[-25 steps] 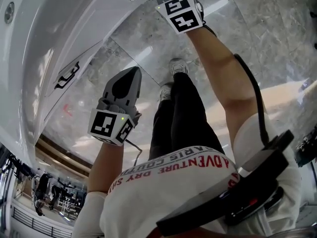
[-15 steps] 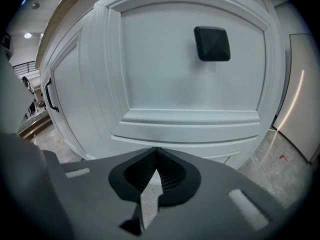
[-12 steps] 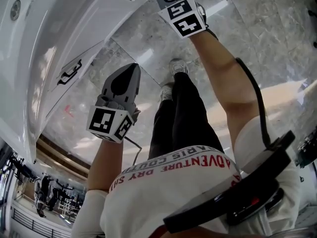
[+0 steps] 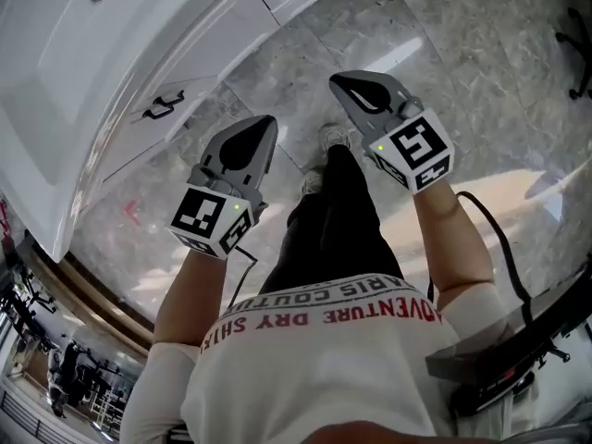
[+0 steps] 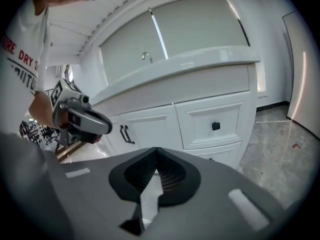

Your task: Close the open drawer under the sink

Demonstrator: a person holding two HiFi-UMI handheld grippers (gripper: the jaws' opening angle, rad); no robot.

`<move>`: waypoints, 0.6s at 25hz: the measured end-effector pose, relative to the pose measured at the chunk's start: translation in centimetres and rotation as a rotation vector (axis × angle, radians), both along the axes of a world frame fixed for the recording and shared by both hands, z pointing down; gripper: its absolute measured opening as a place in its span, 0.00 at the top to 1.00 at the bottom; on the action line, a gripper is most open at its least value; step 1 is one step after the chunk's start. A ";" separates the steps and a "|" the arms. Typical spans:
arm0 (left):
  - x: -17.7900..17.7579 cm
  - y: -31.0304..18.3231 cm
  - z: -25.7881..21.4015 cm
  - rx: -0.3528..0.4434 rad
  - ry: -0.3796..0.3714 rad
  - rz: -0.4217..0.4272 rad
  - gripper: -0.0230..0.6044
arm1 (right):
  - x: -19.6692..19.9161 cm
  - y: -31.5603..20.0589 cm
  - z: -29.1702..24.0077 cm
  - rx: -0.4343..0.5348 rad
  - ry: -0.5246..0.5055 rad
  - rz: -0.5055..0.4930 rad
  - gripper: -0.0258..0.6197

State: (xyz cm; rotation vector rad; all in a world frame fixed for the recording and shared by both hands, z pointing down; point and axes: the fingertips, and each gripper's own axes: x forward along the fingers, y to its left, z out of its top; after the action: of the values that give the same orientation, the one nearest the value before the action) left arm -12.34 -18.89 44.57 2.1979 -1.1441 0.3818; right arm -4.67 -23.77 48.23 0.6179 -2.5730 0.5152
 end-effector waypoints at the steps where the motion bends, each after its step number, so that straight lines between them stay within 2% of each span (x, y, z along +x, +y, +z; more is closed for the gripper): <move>1: 0.3 0.9 -1.5 0.011 0.010 0.018 0.96 | 0.4 1.6 -2.2 -0.007 -0.024 0.012 0.96; 4: 0.9 3.9 -6.4 0.046 0.056 0.058 0.96 | 0.8 6.7 -8.1 -0.027 -0.072 0.030 0.96; 8: 1.6 7.9 -13.1 0.122 0.094 0.118 0.96 | 0.8 12.5 -15.2 0.028 -0.049 0.007 0.96; 12: 3.2 13.6 -18.1 0.141 0.089 0.202 0.96 | 0.9 17.9 -20.9 -0.015 -0.097 0.009 0.96; 15: 4.2 17.0 -21.9 0.174 0.080 0.229 0.96 | 1.8 21.4 -24.3 0.004 -0.085 0.006 0.96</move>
State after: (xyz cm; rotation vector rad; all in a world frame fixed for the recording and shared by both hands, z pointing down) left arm -8.13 -1.90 22.68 2.4829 -0.9151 0.2957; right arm -2.88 -2.35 23.89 0.6173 -2.6535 0.5490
